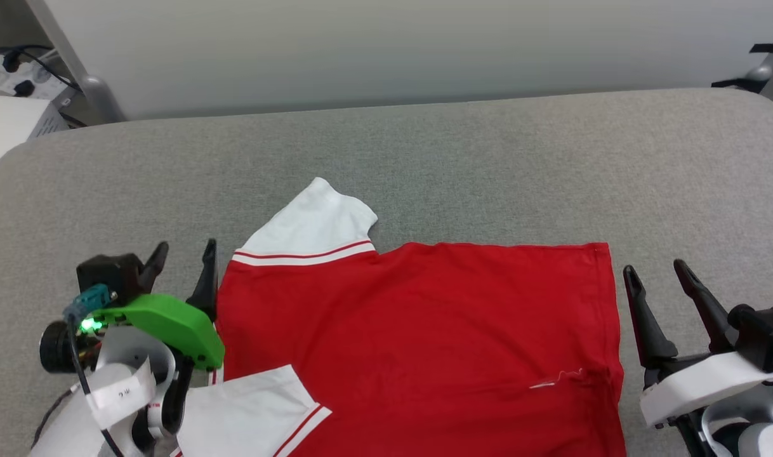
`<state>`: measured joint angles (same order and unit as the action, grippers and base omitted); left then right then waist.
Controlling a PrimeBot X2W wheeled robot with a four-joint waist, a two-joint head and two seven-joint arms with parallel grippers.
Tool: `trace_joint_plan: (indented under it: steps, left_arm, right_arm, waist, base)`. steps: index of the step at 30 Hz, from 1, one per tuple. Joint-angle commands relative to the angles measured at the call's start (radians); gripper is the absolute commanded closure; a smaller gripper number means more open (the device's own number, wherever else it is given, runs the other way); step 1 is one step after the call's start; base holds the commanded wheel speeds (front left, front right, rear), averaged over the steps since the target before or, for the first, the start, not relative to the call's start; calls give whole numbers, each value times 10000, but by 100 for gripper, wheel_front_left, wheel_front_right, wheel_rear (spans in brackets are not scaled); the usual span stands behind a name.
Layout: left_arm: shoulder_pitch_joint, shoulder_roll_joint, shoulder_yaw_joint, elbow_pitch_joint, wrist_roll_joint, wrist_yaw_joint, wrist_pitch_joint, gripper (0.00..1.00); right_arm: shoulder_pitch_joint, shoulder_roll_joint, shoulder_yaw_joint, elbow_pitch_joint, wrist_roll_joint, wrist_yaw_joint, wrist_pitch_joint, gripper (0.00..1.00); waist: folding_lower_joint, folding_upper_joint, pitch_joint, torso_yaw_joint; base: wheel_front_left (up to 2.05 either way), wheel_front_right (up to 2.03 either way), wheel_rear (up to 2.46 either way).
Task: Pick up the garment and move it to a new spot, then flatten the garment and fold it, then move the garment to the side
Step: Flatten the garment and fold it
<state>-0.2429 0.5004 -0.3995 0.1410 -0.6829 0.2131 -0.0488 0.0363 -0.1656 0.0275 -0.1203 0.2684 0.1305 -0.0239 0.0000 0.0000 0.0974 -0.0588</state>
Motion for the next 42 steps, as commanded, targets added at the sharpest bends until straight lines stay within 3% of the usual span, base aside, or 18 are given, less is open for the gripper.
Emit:
trace_joint_plan:
  steps: [1,4,10,15,19,27,36,37,38,39,40,42]
  left_arm:
    - [-510,-27,8,126,74,-122,21,0]
    - [-1326,-74,-91,461,49,-440,270,0]
    - [-3125,-111,-292,1545,-552,-1513,1591,0]
    - [-4577,83,-431,2847,-1179,-2416,3237,0]
    - [-5570,191,-564,3735,-1620,-2828,4629,0]
    - [-6662,354,-1111,5039,-1990,-3183,6822,0]
    - [-6631,348,-1594,6350,-2023,-3079,8191,0]
    - [-6538,300,-1626,6480,-2126,-3061,8460,5]
    - [-6498,276,-1638,6525,-2170,-3052,8558,38]
    - [-6472,212,-1604,6524,-2242,-3049,8545,80]
    - [-6450,161,-1578,6527,-2293,-3036,8526,100]
    - [-6433,90,-1559,6521,-2329,-3014,8449,100]
  right_arm:
    - [-279,16,38,-187,-79,2,-69,0]
    - [-558,-16,89,-379,-92,2,-122,0]
    - [-1093,-34,272,-479,-46,2,-195,0]
    - [-1414,40,455,-285,103,2,-327,0]
    - [-1619,78,570,-97,234,2,-489,0]
    - [-1904,202,715,346,491,2,-813,0]
    - [-2111,245,885,711,815,2,-997,0]
    - [-2123,241,892,761,870,2,-993,0]
    - [-2133,225,890,796,902,2,-992,0]
    - [-2145,205,885,843,960,2,-979,0]
    - [-2156,181,890,875,1018,2,-964,0]
    - [-2193,69,997,931,1178,2,-879,0]
  waist:
    - [0,0,502,-447]
    - [0,0,879,-675]
    - [0,0,1613,-1183]
    - [0,0,2125,-1630]
    - [0,0,2505,-1923]
    - [0,0,3034,-2376]
    - [0,0,3320,-2639]
    - [0,0,3329,-2652]
    - [0,0,3342,-2652]
    - [0,0,3356,-2636]
    - [0,0,3363,-2617]
    - [0,0,3357,-2564]
  base:
    - [0,0,0]
    - [0,0,0]
    - [0,0,0]
    - [0,0,0]
    - [0,0,0]
    - [0,0,0]
    - [0,0,0]
    - [0,0,0]
    - [0,0,0]
    - [0,0,0]
    - [0,0,0]
    - [0,0,0]
